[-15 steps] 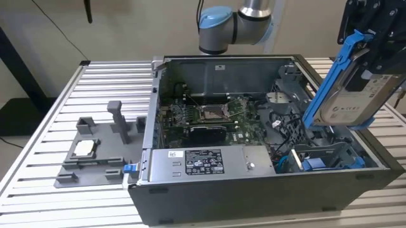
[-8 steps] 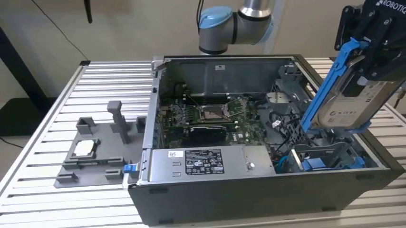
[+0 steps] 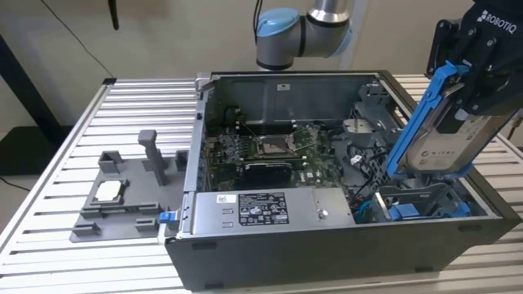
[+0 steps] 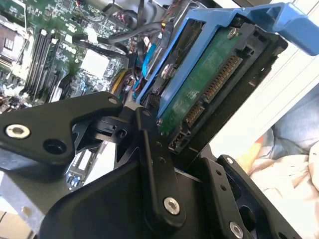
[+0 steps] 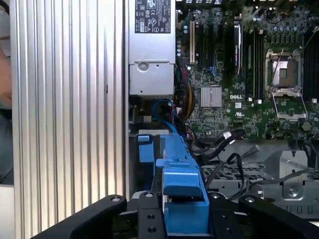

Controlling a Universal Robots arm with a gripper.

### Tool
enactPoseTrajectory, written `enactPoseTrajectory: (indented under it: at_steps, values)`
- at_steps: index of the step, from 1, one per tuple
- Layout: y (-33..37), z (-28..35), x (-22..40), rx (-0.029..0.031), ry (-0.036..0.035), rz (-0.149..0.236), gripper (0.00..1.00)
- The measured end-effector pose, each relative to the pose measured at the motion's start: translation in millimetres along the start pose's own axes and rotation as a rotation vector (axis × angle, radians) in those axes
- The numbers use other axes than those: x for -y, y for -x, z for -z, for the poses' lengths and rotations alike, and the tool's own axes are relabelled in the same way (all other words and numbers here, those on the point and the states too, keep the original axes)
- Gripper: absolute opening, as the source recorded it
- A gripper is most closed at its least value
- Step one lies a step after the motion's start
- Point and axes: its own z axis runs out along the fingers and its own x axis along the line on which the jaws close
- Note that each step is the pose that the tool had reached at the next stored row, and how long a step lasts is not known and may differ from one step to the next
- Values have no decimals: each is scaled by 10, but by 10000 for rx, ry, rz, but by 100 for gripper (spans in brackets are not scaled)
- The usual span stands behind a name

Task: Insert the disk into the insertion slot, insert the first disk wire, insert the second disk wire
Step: 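Insert the disk into the insertion slot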

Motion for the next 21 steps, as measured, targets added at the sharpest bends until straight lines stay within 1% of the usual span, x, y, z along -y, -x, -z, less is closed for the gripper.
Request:
enactPoseTrajectory:
  at_steps: [8,15,21]
  values:
    - [-14,-117,5,1,-16,-2,33]
    - [-59,-171,52,2,-17,1,33]
    - [-75,-264,58,0,-20,0,33]
